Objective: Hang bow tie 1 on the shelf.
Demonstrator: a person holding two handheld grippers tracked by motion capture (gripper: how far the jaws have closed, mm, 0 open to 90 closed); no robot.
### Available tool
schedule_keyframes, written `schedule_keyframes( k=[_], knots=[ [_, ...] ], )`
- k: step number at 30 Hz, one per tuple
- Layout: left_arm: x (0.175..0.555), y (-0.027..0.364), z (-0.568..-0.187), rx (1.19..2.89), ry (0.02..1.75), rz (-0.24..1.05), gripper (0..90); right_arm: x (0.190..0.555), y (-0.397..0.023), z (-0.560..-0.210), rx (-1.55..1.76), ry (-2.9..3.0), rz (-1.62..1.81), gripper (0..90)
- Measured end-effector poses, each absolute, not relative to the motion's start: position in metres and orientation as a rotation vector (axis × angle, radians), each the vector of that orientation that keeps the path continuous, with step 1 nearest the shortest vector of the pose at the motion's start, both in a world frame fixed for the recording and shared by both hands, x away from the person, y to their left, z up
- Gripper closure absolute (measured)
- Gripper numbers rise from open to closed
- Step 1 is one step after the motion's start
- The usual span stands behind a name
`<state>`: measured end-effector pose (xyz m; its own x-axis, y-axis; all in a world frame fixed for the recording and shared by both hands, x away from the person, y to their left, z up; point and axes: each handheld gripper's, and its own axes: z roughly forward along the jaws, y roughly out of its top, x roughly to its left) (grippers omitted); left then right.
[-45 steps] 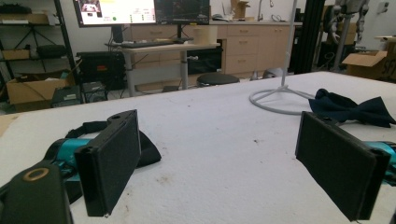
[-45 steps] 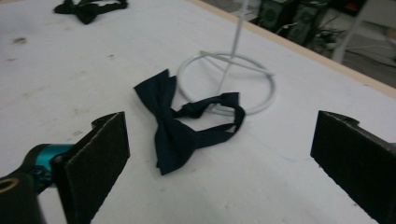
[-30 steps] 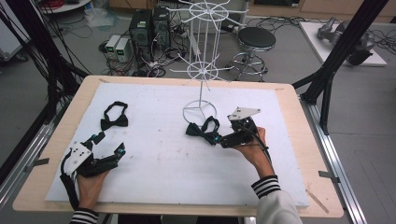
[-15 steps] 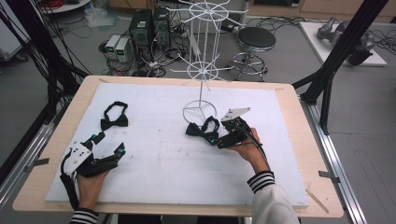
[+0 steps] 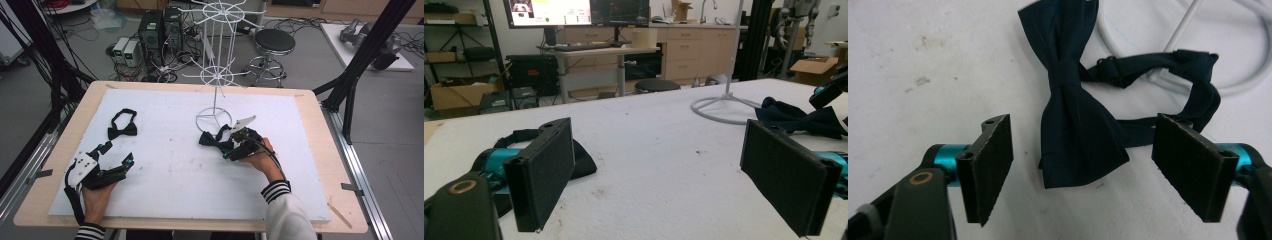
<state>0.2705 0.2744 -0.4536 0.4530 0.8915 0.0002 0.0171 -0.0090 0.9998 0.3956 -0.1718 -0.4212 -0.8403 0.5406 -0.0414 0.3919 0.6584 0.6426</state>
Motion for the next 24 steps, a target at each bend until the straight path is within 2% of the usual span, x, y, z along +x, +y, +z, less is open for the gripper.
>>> schedule_keyframes(
  k=[12, 16, 21, 24],
  knots=[
    [0.2703, 0.2748, -0.4535, 1.414, 0.868, 0.847, 14.5, 0.3974, -0.1712, -0.4238, 0.763, 2.661, 0.927, 35.5],
    [0.2704, 0.2748, -0.4535, 1.413, 0.869, 0.847, 14.6, 0.3969, -0.17, -0.4245, 0.731, 2.677, 0.899, 45.2],
    [0.2703, 0.2749, -0.4535, 1.413, 0.868, 0.846, 14.6, 0.3969, -0.1684, -0.4253, 0.711, 2.667, 0.864, 50.1],
    [0.2704, 0.275, -0.4536, 1.411, 0.868, 0.845, 14.5, 0.3964, -0.1674, -0.426, 0.699, 2.677, 0.85, 58.3]
  ],
)
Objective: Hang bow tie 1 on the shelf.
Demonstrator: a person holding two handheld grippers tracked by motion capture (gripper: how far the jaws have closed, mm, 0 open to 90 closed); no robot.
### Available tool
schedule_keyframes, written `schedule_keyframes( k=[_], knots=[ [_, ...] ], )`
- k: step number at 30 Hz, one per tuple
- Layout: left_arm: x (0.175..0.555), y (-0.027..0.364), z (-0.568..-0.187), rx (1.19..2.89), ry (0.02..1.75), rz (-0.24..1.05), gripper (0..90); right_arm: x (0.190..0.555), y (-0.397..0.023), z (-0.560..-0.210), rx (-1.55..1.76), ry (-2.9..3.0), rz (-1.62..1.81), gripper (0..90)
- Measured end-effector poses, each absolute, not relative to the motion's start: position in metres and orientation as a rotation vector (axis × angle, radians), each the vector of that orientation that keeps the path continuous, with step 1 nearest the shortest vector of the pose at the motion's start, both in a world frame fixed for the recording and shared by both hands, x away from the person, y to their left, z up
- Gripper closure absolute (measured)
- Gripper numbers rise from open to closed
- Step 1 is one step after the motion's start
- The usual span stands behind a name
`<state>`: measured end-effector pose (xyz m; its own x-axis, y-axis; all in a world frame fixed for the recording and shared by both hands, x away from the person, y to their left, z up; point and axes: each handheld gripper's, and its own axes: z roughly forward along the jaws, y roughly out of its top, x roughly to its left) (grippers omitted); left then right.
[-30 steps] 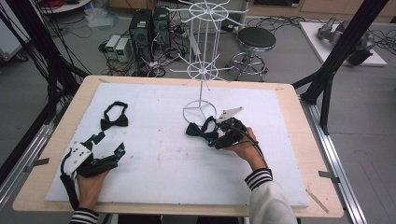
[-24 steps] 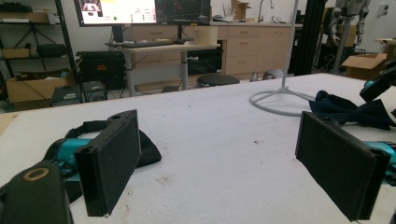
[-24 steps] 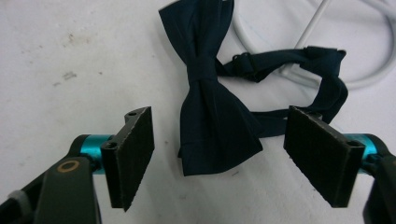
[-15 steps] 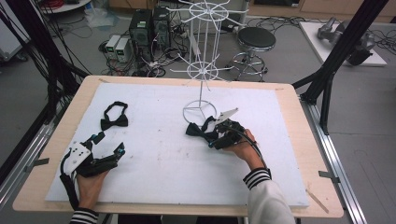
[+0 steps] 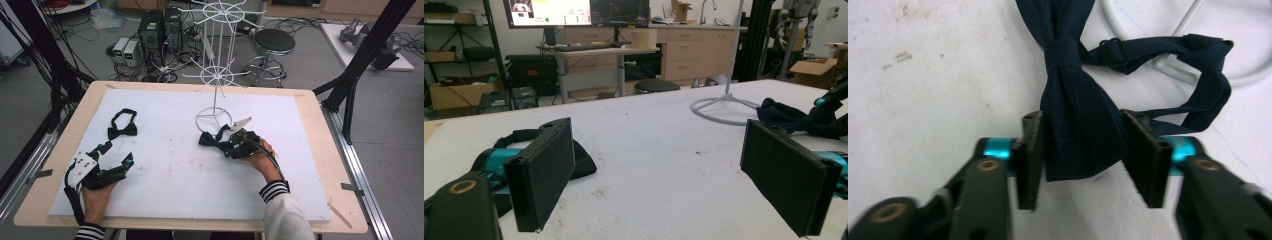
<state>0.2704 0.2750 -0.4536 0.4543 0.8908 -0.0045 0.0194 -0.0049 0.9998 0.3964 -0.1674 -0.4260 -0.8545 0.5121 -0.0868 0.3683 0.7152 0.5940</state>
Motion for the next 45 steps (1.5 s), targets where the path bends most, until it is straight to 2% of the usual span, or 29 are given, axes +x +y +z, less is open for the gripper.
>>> schedule_keyframes(
  k=[2, 3, 5, 9, 29, 45],
  knots=[
    [0.27, 0.275, -0.454, 1.411, 0.868, 0.845, 14.5, 0.396, -0.166, -0.426, 0.681, 2.688, 0.838, 67.3],
    [0.27, 0.275, -0.454, 1.411, 0.868, 0.845, 14.6, 0.395, -0.166, -0.426, 0.678, 2.692, 0.833, 67.3],
    [0.27, 0.275, -0.454, 1.411, 0.868, 0.845, 14.5, 0.394, -0.165, -0.425, 0.652, 2.695, 0.82, 75.5],
    [0.27, 0.275, -0.454, 1.407, 0.869, 0.844, 14.6, 0.392, -0.164, -0.424, 0.593, 2.701, 0.792, 80.9],
    [0.27, 0.275, -0.454, 1.409, 0.869, 0.845, 14.6, 0.389, -0.163, -0.42, 0.555, 2.681, 0.796, 83.3],
    [0.27, 0.275, -0.454, 1.41, 0.869, 0.847, 14.6, 0.375, -0.165, -0.399, 0.487, 2.585, 0.904, 83.2]
  ],
)
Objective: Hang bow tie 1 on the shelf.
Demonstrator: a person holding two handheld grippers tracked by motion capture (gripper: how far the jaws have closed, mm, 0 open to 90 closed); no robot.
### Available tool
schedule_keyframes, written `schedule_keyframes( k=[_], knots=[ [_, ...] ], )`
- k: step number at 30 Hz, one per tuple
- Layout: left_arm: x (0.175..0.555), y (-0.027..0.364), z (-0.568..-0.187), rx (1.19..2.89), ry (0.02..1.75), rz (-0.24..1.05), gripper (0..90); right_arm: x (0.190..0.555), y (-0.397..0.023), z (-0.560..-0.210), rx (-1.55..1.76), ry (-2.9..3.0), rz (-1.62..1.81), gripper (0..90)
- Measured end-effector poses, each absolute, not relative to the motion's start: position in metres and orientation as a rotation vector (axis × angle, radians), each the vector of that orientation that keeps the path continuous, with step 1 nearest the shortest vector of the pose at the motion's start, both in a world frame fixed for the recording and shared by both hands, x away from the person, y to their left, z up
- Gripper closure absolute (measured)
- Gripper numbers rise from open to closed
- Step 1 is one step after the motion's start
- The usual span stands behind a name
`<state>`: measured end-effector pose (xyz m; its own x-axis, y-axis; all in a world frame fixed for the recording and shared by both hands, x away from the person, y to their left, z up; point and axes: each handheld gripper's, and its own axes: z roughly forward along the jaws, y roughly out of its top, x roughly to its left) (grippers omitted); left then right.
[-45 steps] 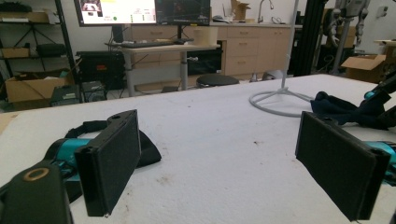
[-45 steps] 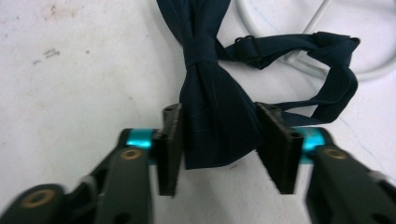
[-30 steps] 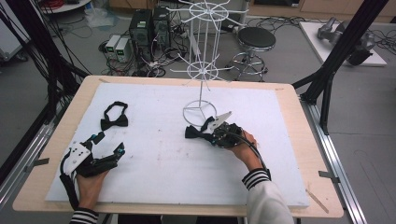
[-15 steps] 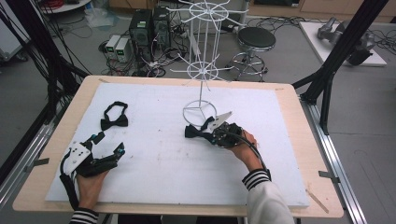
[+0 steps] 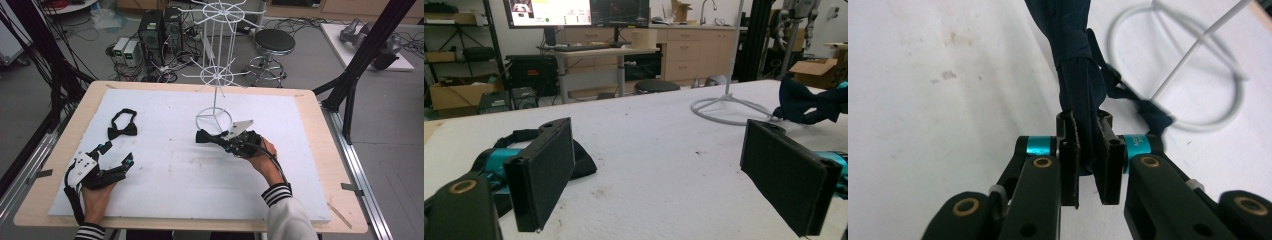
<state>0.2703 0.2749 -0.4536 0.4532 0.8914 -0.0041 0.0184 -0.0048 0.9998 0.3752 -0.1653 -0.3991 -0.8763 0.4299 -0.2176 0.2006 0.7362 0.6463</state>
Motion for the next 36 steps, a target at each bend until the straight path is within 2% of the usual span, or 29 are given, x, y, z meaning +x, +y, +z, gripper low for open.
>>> schedule_keyframes(
  k=[36],
  knots=[
    [0.27, 0.274, -0.454, 1.41, 0.869, 0.852, 14.6, 0.354, -0.187, -0.351, 0.482, 2.305, 1.223, 83.0]
  ],
)
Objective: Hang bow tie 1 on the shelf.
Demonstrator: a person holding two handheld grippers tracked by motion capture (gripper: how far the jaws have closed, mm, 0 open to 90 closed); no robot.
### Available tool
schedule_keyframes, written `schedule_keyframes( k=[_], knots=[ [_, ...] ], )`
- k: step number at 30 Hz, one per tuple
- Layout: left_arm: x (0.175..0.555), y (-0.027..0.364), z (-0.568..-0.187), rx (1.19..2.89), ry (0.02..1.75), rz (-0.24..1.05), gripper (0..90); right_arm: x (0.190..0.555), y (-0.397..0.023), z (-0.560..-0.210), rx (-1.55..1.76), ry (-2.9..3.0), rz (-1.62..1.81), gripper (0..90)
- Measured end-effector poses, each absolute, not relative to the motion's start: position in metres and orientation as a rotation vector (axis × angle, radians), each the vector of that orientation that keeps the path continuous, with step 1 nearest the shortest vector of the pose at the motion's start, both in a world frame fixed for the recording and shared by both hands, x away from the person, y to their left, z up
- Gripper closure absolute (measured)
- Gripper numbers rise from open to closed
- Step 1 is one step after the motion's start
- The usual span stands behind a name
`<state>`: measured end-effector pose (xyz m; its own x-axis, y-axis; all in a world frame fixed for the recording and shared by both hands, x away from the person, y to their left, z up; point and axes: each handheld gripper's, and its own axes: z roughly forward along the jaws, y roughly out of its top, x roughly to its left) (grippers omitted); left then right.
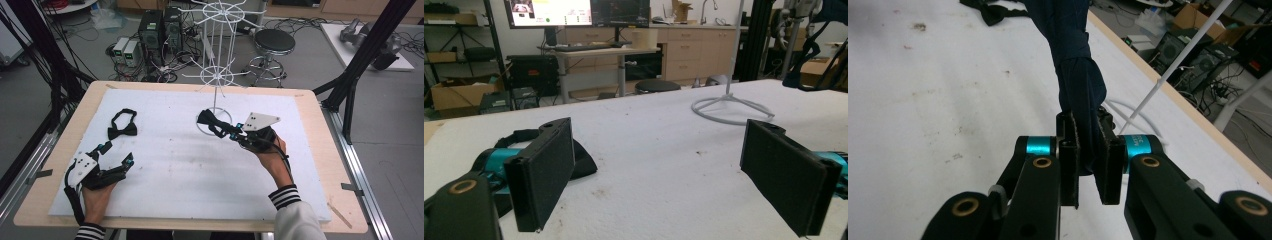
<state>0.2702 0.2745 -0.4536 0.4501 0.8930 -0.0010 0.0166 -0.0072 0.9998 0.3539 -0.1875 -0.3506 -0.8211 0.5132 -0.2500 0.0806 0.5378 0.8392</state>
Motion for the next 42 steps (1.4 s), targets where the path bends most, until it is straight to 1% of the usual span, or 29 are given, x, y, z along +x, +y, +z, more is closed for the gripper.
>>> schedule_keyframes(
  k=[18, 42],
  knots=[
    [0.27, 0.275, -0.454, 1.41, 0.871, 0.849, 14.6, 0.353, -0.178, -0.316, 0.446, 2.212, 1.295, 82.9],
    [0.27, 0.275, -0.454, 1.41, 0.869, 0.849, 14.7, 0.356, -0.19, -0.309, 0.576, 2.033, 1.497, 81.9]
  ],
)
